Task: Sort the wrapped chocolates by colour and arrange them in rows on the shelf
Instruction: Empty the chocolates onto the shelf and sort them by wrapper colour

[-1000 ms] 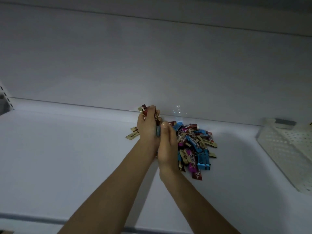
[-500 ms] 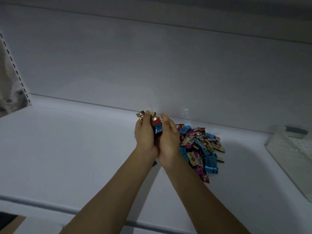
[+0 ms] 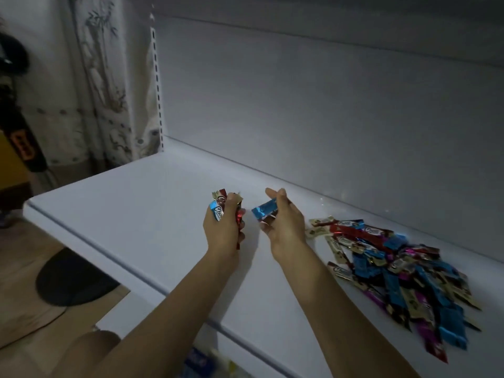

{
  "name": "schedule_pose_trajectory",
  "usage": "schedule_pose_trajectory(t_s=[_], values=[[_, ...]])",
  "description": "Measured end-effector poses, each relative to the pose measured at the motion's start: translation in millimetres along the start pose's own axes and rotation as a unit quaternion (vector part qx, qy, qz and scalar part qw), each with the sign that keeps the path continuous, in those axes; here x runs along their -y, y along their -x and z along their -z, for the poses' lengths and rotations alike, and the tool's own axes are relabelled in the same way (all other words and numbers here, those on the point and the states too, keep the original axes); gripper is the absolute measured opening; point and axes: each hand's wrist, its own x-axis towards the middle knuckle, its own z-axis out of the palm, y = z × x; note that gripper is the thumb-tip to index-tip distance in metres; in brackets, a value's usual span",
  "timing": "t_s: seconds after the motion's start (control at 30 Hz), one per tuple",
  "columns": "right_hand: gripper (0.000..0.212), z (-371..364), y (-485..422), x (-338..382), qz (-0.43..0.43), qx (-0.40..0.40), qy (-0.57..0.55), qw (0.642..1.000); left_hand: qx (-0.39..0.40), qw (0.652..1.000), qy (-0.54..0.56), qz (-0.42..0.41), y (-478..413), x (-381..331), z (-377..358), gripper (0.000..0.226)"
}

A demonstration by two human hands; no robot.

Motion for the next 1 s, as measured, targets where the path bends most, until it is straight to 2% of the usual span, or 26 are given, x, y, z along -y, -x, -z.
schedule_pose_trajectory(t_s=[0.13,0.23,0.3,0.37,0.43,0.5,0.6,0.63,0.73,0.8,0.87,0.93,1.0], values=[[0.011,-15,-19,-26,0.049,-0.007,0.171,0.984,0.035,0.994,-0.093,-0.039,-25,-20,44,0.018],[0.034,-26,-31,-47,0.125,0.028,0.35,0.928,0.074,0.983,-0.15,-0.08,-43,-36,68,0.008],[0.039,-29,-32,-55,0.155,0.019,0.377,0.913,0.092,0.969,-0.206,-0.104,-56,-44,83,0.007],[0.033,-26,-32,-63,0.209,-0.012,0.387,0.898,0.114,0.961,-0.232,-0.101,-64,-47,95,0.008],[0.023,-25,-32,-69,0.295,-0.017,0.433,0.852,0.132,0.96,-0.228,-0.095,-68,-46,99,0.014],[0.011,-27,-31,-74,0.349,0.027,0.485,0.802,0.138,0.961,-0.216,-0.102,-68,-44,100,0.012],[0.027,-28,-31,-84,0.416,0.081,0.565,0.708,0.131,0.971,-0.171,-0.104,-71,-43,101,0.008],[0.031,-28,-32,-87,0.421,0.085,0.578,0.694,0.133,0.971,-0.168,-0.104,-72,-42,102,0.009],[0.045,-32,-36,-84,0.388,0.09,0.605,0.689,0.145,0.969,-0.169,-0.111,-73,-40,100,0.009],[0.06,-43,-40,-75,0.343,0.11,0.658,0.661,0.144,0.969,-0.159,-0.123,-71,-41,98,0.008],[0.058,-59,-46,-69,0.298,0.132,0.72,0.613,0.144,0.971,-0.144,-0.13,-69,-42,96,0.008],[0.053,-74,-56,-67,0.269,0.142,0.746,0.592,0.146,0.971,-0.134,-0.135,-67,-43,95,0.009],[0.06,-90,-70,-65,0.246,0.174,0.757,0.58,0.143,0.97,-0.134,-0.141,-65,-43,94,0.011]])
